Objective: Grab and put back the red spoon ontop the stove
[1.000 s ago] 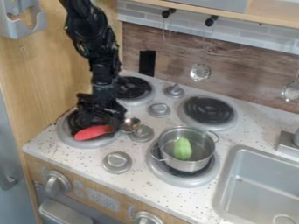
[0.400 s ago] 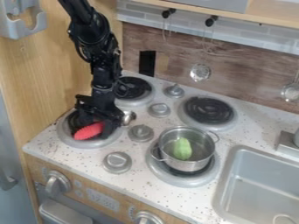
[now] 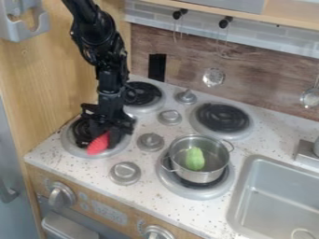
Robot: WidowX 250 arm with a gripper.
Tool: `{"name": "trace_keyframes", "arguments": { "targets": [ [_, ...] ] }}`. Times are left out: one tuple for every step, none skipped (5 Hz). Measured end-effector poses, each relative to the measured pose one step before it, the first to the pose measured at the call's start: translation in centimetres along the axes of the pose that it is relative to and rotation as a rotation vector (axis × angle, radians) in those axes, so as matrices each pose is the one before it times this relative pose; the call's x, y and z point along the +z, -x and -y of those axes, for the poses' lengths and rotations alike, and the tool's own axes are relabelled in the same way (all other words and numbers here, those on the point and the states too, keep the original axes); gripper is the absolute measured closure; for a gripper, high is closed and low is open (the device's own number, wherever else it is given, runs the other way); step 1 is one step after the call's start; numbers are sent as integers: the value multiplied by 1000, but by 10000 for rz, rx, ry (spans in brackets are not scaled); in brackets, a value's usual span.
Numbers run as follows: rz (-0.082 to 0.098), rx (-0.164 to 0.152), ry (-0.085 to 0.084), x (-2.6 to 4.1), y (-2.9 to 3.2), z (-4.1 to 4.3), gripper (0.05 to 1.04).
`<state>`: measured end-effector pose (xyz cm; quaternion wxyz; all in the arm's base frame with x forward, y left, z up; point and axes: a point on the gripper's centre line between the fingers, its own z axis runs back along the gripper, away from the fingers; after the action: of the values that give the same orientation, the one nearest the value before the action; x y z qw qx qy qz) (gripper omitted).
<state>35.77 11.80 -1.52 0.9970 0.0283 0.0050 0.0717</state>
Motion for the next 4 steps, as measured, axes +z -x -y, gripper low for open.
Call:
{"name": "trace_keyframes", "arguments": {
  "targets": [
    [571,1186,385,2777,-2140,-2228,768],
    [33,732,-60,207,-1007,-3004,773],
    [-385,67,17,-1983,-368,-488,773],
    [-323,-218,36,-1539,223,-995,773]
  ]
}}
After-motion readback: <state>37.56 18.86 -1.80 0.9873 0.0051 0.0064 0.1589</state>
